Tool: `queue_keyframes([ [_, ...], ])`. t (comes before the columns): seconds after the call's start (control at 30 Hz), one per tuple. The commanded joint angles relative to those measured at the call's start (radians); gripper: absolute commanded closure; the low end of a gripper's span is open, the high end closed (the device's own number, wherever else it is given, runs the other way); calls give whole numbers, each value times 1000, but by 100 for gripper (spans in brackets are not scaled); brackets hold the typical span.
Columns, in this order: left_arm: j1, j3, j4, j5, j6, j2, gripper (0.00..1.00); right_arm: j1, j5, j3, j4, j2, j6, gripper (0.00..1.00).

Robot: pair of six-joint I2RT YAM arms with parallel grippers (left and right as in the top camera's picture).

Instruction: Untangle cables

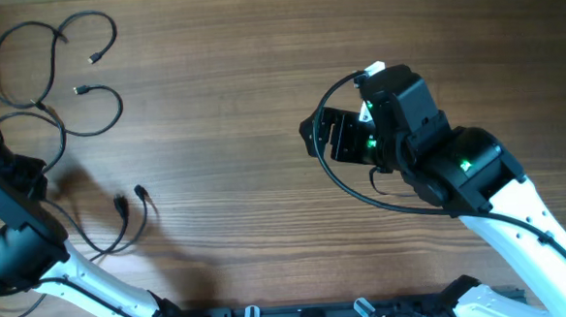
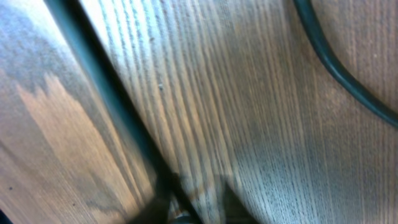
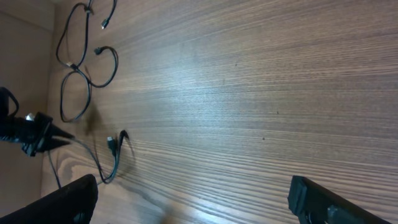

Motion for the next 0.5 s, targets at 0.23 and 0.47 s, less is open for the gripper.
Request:
queue_keyframes([
  [0.23,-5,156,-89,-31,5,-1,0,0,-16,-1,-3,11,-14,0],
  [0.47,-11,311,-116,376,5,-90,0,0,-20,-1,-1,11,-13,0],
])
